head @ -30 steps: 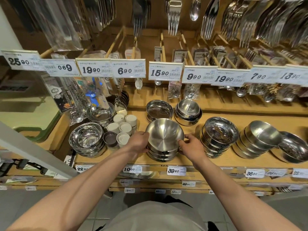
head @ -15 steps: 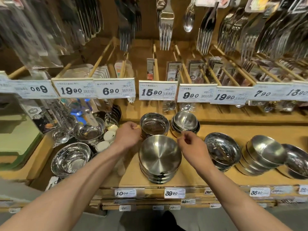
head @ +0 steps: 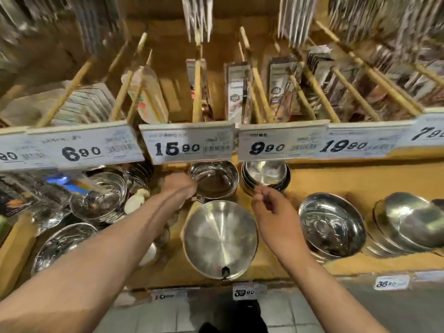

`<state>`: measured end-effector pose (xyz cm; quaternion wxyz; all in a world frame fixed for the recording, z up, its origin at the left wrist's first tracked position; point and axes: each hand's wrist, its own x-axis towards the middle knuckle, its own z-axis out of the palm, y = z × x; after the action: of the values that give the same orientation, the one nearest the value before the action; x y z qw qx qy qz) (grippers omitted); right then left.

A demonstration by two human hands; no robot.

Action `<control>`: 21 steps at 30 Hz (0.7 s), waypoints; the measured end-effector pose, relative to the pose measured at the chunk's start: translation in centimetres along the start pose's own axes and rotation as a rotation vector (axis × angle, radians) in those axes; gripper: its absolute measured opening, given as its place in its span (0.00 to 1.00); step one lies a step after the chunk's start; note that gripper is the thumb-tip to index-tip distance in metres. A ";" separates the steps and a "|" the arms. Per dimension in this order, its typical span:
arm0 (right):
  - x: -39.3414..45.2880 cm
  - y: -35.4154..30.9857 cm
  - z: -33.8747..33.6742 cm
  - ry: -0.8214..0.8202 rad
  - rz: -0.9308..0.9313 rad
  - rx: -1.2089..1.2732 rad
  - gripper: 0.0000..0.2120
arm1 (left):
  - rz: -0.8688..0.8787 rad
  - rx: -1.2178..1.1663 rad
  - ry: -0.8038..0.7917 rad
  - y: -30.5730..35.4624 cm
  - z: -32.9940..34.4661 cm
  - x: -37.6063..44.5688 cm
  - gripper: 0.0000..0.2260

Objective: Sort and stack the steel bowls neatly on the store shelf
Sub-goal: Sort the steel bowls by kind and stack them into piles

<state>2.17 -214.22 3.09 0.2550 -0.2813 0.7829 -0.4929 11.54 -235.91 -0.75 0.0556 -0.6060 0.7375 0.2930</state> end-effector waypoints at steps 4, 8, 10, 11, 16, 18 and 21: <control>0.9 0.2 -0.2 0.028 0.048 0.062 0.07 | -0.040 -0.185 0.045 -0.2 0.2 -0.3 0.16; 1.7 -0.9 0.0 0.009 0.074 0.071 0.10 | 0.000 -0.398 0.129 -0.7 -1.8 -1.2 0.10; 2.3 -1.7 0.2 -0.024 0.086 0.034 0.13 | 0.058 -0.448 0.128 -0.8 -3.5 -1.9 0.05; 2.7 -2.0 0.4 -0.041 0.099 0.010 0.12 | 0.068 -0.476 0.115 -0.9 -4.3 -2.4 0.02; 5.5 -2.4 1.9 -0.124 0.167 -0.124 0.13 | -0.026 -0.544 0.052 -3.1 -6.9 -4.9 0.07; 6.8 -1.9 2.5 -0.131 0.213 -0.177 0.16 | -0.070 -0.554 0.072 -4.4 -7.9 -6.1 0.09; 8.6 -0.6 3.5 -0.137 0.298 -0.232 0.15 | -0.088 -0.733 -0.002 -5.2 -9.0 -7.7 0.08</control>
<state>-1.52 -222.58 1.23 0.3439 -0.2226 0.8482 -0.3358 20.86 -234.26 8.13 -0.1516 -0.6165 0.5568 0.5357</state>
